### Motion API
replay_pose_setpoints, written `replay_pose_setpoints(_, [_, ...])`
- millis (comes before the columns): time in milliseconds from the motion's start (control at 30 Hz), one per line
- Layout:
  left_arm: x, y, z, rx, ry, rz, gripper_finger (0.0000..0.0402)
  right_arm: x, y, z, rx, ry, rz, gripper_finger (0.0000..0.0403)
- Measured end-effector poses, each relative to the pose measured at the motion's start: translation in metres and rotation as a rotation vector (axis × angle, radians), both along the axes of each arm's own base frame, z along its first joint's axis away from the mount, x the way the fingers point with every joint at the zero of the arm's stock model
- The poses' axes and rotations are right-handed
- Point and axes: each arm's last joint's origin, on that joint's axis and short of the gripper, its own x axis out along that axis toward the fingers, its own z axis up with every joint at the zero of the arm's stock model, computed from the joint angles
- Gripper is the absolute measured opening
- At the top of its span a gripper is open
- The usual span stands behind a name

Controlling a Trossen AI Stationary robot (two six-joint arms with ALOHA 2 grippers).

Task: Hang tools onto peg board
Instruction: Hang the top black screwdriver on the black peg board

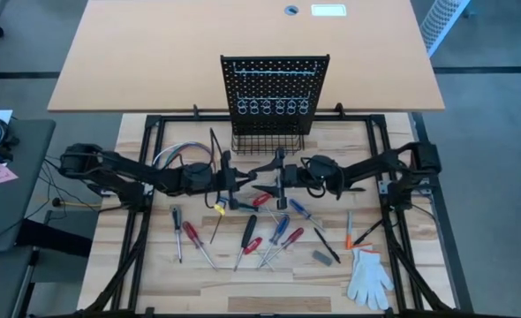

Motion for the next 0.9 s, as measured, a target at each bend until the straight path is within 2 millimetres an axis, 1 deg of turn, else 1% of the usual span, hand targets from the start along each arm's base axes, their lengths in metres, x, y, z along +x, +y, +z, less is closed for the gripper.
replay_pose_setpoints(100, [-0.001, 0.004, -0.007, -0.035, 0.052, 0.021, 0.0002, -0.002, 0.000, 0.005, -0.021, 0.002, -0.010, 0.0236])
replay_pose_setpoints(167, [-0.001, 0.004, -0.008, -0.048, 0.061, 0.026, 0.0002, 0.001, 0.000, 0.009, -0.018, 0.022, -0.035, 0.0236])
replay_pose_setpoints(333, [-0.001, 0.004, -0.009, -0.053, 0.063, 0.026, 0.0001, 0.011, -0.002, 0.009, -0.013, 0.164, -0.073, 0.0223])
replay_pose_setpoints(467, [-0.001, 0.004, -0.009, -0.052, 0.065, 0.026, 0.0001, 0.015, 0.000, 0.012, -0.035, 0.183, -0.075, 0.0190])
replay_pose_setpoints(667, [-0.001, 0.004, -0.009, -0.054, 0.073, 0.021, 0.0000, 0.015, 0.000, 0.013, -0.031, 0.187, -0.077, 0.0100])
replay_pose_setpoints(767, [-0.001, 0.004, -0.010, -0.064, 0.073, 0.024, 0.0006, 0.015, -0.001, 0.013, -0.024, 0.195, -0.105, 0.0099])
replay_pose_setpoints(900, [-0.002, 0.004, -0.011, -0.056, 0.093, 0.029, 0.0045, 0.007, 0.000, 0.022, -0.025, 0.229, -0.182, 0.0099])
